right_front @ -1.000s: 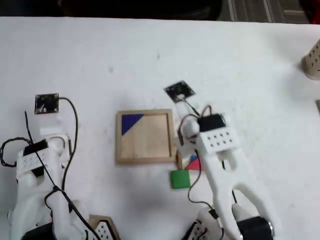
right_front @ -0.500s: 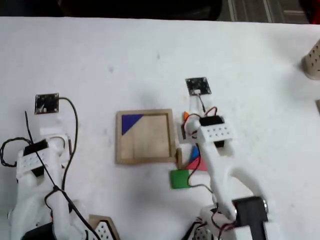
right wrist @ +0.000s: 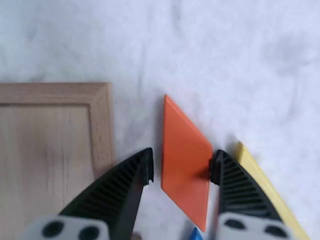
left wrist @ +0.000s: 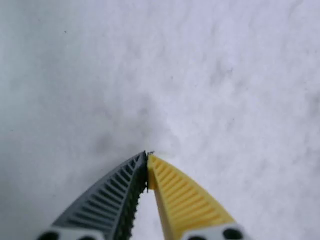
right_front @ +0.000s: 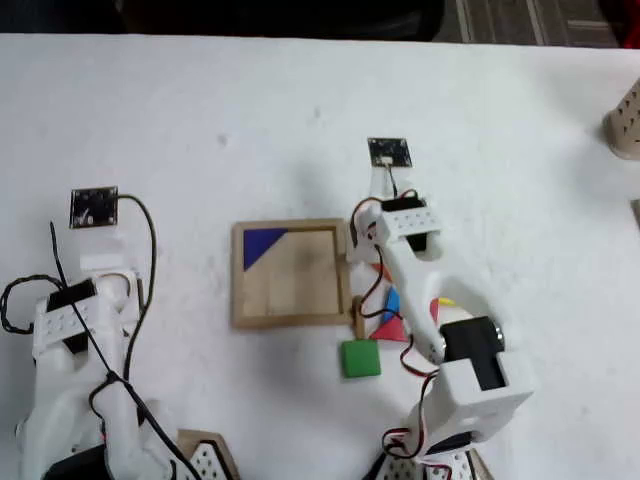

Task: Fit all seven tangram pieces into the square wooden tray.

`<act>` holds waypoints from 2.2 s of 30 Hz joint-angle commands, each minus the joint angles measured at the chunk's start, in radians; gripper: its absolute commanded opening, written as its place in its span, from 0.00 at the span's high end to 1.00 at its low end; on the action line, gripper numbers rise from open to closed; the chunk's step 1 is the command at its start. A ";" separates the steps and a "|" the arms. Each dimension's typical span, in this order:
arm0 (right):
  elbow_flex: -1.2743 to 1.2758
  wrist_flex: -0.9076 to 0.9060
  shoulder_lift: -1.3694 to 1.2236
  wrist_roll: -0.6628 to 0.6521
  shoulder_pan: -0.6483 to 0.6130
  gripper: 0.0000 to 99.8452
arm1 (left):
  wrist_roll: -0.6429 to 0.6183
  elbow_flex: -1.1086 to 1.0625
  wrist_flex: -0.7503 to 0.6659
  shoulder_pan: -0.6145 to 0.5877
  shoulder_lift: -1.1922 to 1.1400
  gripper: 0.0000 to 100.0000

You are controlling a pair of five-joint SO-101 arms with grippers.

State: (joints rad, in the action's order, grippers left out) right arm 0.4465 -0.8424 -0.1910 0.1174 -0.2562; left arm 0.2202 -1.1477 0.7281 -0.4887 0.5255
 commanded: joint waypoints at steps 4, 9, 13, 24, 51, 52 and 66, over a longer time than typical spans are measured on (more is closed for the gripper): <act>-0.103 -0.119 -0.045 -0.003 -0.018 0.81 | 0.008 -0.002 -0.031 0.010 0.027 0.98; -0.103 -0.119 -0.047 -0.003 -0.010 0.87 | 0.008 -0.002 -0.034 0.027 0.027 0.98; -0.106 -0.117 -0.051 -0.005 -0.010 0.96 | 0.008 -0.002 -0.034 0.054 0.025 0.98; -0.103 -0.122 -0.047 -0.066 -0.010 0.97 | 0.008 -0.002 -0.035 0.073 0.025 0.98; 0.110 -0.162 0.380 -0.068 -0.143 0.97 | 0.006 -0.002 -0.049 0.082 0.025 0.98; 0.117 -0.174 0.404 -0.072 -0.163 0.97 | 0.006 -0.002 -0.049 0.082 0.025 0.98; 0.087 -0.157 0.493 -0.189 -0.443 0.96 | 0.003 -0.002 -0.063 0.081 0.025 0.98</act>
State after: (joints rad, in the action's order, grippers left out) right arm 0.5723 -1.0296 0.2539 -0.0499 -0.6475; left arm 0.2217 -1.1477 0.6912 -0.4212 0.5255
